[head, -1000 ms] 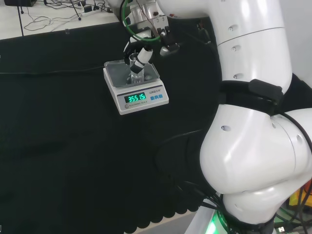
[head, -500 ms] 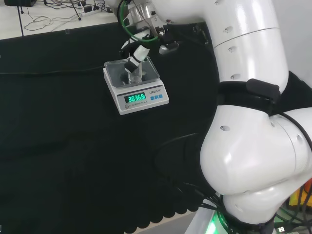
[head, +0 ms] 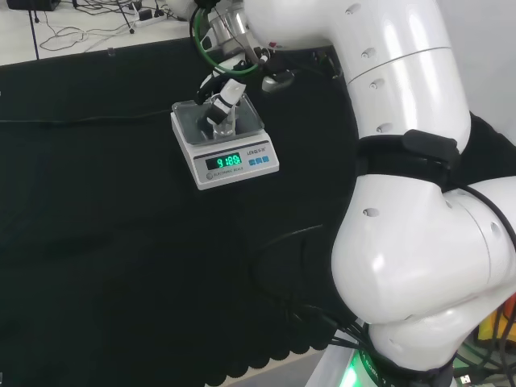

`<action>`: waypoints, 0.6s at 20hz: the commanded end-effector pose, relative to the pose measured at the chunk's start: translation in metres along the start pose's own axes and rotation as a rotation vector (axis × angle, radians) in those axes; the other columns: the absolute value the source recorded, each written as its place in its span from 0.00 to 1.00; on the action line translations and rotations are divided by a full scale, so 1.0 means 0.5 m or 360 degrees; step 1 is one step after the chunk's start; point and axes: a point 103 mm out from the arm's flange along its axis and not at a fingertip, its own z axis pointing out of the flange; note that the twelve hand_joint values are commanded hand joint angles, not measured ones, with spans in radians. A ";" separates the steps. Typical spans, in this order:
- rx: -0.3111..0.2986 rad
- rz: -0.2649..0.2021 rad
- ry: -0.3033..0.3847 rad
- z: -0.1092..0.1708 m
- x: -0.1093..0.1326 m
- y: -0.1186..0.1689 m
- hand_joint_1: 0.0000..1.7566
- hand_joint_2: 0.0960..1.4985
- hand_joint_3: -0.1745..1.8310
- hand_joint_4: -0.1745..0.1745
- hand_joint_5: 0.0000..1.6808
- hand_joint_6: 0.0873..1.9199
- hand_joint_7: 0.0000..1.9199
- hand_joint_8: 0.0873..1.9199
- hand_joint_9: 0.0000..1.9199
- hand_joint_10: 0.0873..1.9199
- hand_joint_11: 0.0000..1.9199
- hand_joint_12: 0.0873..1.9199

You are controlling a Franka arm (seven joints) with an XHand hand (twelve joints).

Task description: Put the beaker on the electronic balance.

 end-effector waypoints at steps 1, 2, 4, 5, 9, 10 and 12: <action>-0.0030 -0.0024 0.0048 -0.008 -0.006 -0.019 0.25 0.39 0.07 0.49 0.10 0.00 0.00 0.23 0.03 0.46 0.26 0.69; -0.0042 -0.0026 0.0047 -0.013 -0.005 -0.025 0.25 0.39 0.07 0.49 0.10 0.00 0.00 0.22 0.02 0.46 0.25 0.70; -0.0059 -0.0021 0.0028 -0.025 0.000 -0.037 0.24 0.38 0.07 0.50 0.09 0.00 0.00 0.20 0.01 0.46 0.23 0.71; -0.0070 -0.0020 0.0018 -0.031 0.003 -0.045 0.23 0.38 0.07 0.50 0.09 0.00 0.00 0.20 0.00 0.44 0.22 0.71; -0.0137 -0.0011 -0.0033 -0.058 0.018 -0.081 0.23 0.38 0.07 0.52 0.08 0.00 0.00 0.17 0.00 0.40 0.17 0.73; -0.0152 -0.0006 -0.0050 -0.067 0.023 -0.093 0.23 0.37 0.07 0.52 0.08 0.00 0.00 0.16 0.00 0.39 0.17 0.73; -0.0174 0.0010 -0.0090 -0.084 0.035 -0.119 0.23 0.37 0.08 0.53 0.08 0.00 0.00 0.16 0.00 0.39 0.15 0.74</action>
